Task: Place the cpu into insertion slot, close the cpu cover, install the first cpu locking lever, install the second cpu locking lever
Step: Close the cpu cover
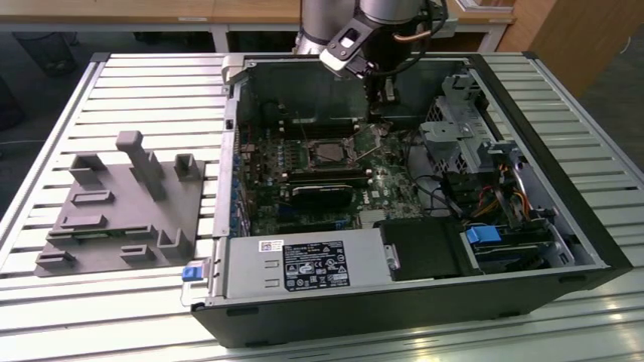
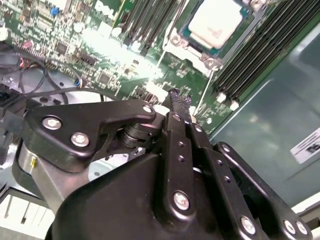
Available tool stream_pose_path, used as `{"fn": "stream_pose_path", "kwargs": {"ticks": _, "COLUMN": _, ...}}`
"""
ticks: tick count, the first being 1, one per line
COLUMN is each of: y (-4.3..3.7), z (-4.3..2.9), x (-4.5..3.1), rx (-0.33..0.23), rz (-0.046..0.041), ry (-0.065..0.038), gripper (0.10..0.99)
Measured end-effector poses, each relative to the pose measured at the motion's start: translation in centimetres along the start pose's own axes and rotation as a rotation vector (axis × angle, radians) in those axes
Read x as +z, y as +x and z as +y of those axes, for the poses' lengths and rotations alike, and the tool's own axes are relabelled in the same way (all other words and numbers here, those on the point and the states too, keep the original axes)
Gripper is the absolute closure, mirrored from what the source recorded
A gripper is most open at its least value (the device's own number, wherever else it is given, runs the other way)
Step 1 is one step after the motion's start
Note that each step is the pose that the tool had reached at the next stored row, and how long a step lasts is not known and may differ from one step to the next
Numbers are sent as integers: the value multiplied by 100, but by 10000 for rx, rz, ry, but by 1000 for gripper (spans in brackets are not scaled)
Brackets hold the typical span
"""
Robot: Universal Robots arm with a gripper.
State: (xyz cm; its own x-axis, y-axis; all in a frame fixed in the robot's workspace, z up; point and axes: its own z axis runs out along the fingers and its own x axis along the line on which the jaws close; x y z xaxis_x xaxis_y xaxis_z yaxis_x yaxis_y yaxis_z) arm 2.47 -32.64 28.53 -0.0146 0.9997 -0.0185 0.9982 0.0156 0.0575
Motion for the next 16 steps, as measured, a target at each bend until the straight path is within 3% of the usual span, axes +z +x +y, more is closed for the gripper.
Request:
{"fn": "stream_pose_path", "kwargs": {"ticks": 4, "y": 11, "z": 60, "x": 40, "rx": 0, "rz": -2, "ry": 1, "gripper": 980}}
{"fn": "stream_pose_path", "kwargs": {"ticks": 12, "y": 52, "z": 88, "x": 183, "rx": 0, "rz": -1, "ry": 17, "gripper": 980}}
{"fn": "stream_pose_path", "kwargs": {"ticks": 16, "y": 52, "z": 98, "x": 203, "rx": 1, "rz": -3, "ry": 21, "gripper": 980}}
